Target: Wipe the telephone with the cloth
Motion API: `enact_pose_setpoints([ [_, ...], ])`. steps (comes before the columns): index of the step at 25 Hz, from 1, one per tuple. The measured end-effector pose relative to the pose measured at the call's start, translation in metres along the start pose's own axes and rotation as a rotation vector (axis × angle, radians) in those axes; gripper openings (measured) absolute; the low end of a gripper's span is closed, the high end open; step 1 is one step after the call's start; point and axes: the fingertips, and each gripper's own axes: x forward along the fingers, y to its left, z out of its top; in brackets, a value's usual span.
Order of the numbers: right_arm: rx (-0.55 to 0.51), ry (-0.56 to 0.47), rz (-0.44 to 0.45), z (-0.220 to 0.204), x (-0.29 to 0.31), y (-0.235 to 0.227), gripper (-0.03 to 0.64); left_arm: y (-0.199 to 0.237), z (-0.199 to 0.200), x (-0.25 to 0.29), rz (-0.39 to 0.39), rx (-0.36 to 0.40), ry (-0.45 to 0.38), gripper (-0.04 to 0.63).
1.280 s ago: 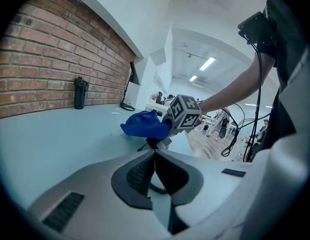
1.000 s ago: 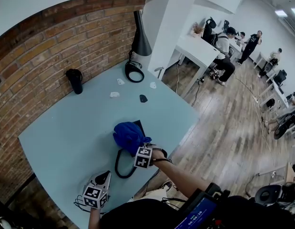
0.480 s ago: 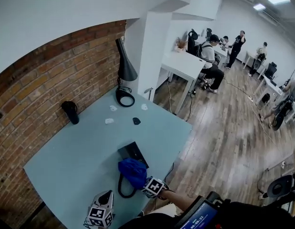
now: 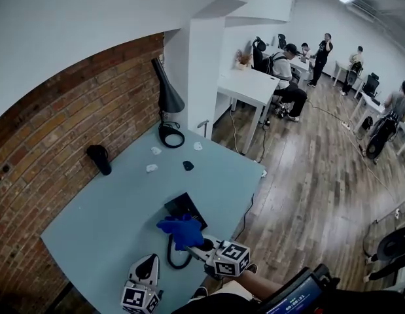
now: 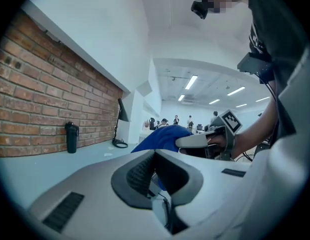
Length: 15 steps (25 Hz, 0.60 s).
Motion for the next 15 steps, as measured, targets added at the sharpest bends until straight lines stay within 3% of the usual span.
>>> enact_pose_setpoints([
  [8,-0.026,-0.122,0.018,0.034,-0.025,0.033,0.051,-0.025,0.025,-0.010,-0.050,0.048,-0.106,0.007],
  [15,-0.080,-0.108,0.030,0.026,-0.049,0.054,0.051,-0.057,0.001,-0.009,-0.088,0.017,-0.075,0.008],
])
